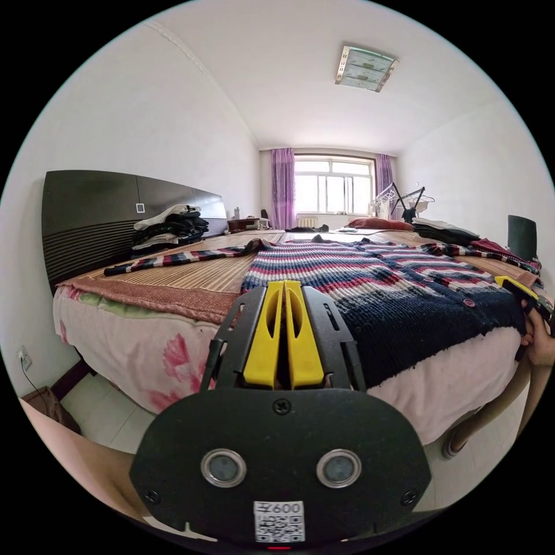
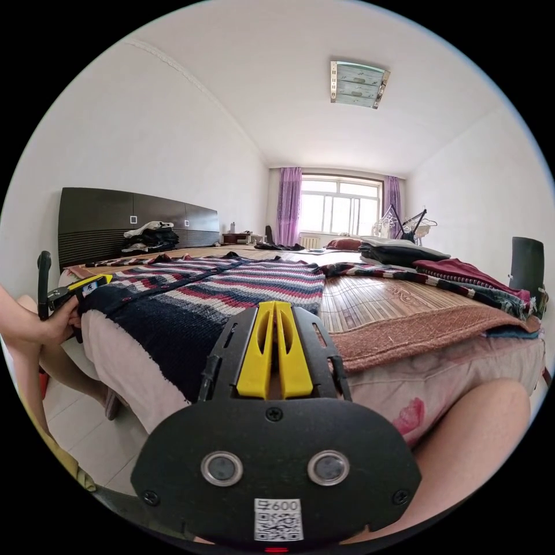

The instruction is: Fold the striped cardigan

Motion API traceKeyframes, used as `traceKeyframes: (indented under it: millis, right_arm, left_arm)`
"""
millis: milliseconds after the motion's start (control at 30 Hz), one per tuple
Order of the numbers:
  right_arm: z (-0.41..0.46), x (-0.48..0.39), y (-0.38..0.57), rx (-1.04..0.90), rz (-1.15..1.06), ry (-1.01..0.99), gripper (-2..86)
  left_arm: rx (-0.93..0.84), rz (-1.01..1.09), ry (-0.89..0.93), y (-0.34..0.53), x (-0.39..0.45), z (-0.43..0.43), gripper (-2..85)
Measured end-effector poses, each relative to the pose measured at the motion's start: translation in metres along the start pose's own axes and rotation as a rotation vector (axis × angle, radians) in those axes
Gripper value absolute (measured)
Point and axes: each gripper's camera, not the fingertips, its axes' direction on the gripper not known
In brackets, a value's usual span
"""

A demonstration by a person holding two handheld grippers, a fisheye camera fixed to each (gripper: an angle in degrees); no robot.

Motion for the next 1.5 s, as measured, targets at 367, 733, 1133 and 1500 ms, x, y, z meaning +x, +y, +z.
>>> traceKeyframes:
  millis: [367,733,1133,1500]
  right_arm:
    - [-0.002,0.0,-0.002,-0.002,0.003,-0.001,-0.8]
    - [-0.004,0.0,-0.003,-0.003,0.005,0.0,-0.8]
    - [-0.007,0.0,-0.003,-0.003,0.008,0.001,-0.8]
    - [-0.01,-0.001,-0.002,0.002,0.008,0.007,-0.8]
  left_arm:
    - [-0.014,-0.017,0.014,-0.002,-0.005,0.002,0.9]
    - [-0.015,-0.026,0.016,-0.002,-0.008,0.002,0.9]
    - [-0.009,-0.032,0.019,0.001,-0.011,0.0,0.9]
    - [-0.014,-0.039,0.035,0.002,-0.014,0.0,0.8]
